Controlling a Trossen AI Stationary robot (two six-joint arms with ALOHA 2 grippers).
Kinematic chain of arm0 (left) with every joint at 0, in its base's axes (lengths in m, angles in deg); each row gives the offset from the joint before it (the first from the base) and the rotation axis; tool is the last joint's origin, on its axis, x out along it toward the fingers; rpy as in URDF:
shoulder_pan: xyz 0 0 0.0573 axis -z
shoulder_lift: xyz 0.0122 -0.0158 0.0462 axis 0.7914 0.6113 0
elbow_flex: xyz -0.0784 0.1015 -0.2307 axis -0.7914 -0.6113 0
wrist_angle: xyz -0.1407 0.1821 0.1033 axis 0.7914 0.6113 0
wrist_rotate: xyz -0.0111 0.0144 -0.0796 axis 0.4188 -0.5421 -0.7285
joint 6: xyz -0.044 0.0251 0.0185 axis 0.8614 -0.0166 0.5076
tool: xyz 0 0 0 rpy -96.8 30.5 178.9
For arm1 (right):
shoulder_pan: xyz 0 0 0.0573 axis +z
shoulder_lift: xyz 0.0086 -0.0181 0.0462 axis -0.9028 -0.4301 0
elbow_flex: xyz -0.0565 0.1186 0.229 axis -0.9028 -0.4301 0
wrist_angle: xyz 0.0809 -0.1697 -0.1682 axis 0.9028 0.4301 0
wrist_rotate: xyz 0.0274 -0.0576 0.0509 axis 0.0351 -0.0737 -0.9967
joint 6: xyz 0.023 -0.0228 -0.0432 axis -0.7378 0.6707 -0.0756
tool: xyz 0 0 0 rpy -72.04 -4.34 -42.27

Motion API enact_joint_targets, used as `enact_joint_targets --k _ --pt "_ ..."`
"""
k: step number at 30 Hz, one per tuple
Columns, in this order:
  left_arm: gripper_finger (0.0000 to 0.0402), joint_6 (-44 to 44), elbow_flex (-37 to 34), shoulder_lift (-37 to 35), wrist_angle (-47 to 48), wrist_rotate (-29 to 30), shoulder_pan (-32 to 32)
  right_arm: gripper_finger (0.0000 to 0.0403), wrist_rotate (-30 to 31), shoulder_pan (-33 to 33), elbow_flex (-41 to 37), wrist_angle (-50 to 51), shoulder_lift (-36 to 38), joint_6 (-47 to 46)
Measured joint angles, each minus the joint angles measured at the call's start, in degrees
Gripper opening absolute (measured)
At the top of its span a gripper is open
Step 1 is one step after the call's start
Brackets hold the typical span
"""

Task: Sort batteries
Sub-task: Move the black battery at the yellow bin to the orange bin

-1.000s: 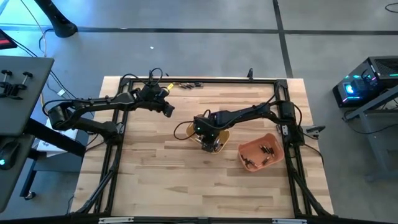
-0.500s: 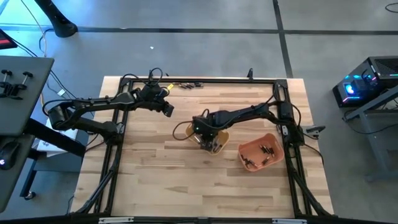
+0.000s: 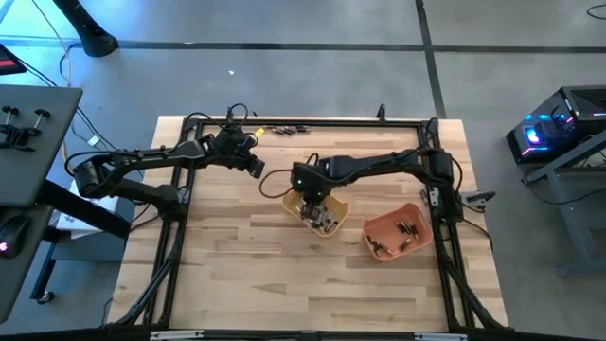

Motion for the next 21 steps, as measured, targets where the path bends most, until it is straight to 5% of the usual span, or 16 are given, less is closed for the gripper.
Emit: enact_joint_targets --k 6,15,21 --pt "0.0000 -0.1 0.0 0.0 0.1 0.0 0.0 0.0033 -10.3 -0.7 -0.2 1.0 1.2 -4.3" --pt "0.0000 -2.0 0.0 0.0 0.3 0.0 0.0 0.0171 -7.0 1.6 -4.2 -1.9 0.5 -4.6" --pt "0.0000 -2.1 0.0 0.1 0.5 0.0 0.0 0.0191 -4.0 3.8 -4.2 -2.6 -0.8 -0.8"
